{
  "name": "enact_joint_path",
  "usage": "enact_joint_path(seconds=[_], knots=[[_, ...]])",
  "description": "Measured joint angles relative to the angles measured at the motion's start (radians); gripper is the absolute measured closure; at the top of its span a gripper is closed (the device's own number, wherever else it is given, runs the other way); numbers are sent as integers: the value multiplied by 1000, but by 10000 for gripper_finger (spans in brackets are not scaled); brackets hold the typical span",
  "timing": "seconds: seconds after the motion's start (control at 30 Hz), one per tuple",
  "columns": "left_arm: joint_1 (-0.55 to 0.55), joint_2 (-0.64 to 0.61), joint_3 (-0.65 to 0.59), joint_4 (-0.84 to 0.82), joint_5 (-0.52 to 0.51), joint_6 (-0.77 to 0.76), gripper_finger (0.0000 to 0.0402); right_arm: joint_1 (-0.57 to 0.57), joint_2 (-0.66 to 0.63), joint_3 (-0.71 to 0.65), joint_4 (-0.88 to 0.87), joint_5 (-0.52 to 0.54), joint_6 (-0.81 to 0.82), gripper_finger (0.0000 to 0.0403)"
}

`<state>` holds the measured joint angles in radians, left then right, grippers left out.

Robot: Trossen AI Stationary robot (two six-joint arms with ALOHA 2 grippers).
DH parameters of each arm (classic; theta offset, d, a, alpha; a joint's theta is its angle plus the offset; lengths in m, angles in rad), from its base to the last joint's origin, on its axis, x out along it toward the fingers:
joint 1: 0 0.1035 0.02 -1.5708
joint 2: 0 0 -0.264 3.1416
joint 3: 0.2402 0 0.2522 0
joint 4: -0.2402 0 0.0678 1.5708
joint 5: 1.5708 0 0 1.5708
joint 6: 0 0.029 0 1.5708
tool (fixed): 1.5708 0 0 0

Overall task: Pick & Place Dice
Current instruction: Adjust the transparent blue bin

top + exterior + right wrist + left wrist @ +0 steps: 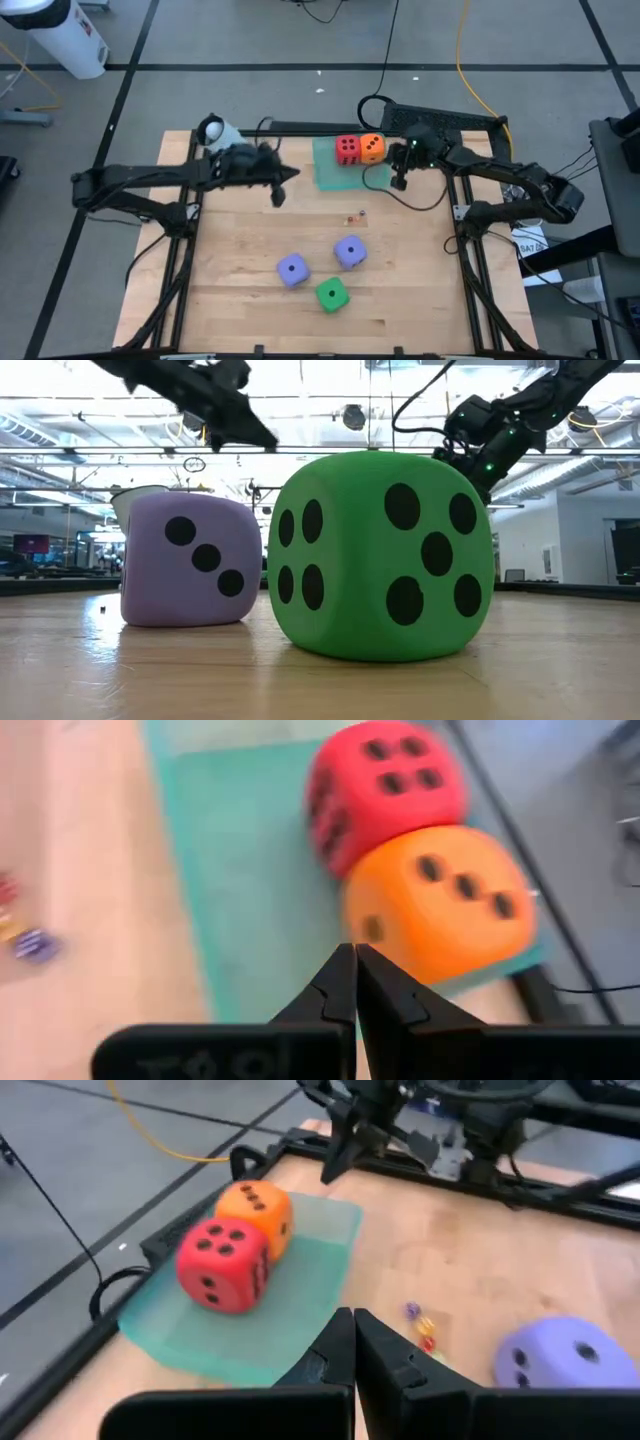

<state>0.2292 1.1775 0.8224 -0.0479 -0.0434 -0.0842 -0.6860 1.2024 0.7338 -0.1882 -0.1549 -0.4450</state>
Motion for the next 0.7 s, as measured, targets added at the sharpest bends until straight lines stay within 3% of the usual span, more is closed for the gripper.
enact_joint_path(seconds=[0.23, 0.53, 0.7], knots=[[-131, -60, -163, 131, -79, -41, 401, 113, 16, 6, -67, -1, -1, 376], [-220, -60, -251, 178, -98, -76, 398, 165, 16, 6, -108, 1, 1, 229], [-247, -60, -258, 186, -98, -84, 399, 162, 17, 7, -107, 9, -11, 191]])
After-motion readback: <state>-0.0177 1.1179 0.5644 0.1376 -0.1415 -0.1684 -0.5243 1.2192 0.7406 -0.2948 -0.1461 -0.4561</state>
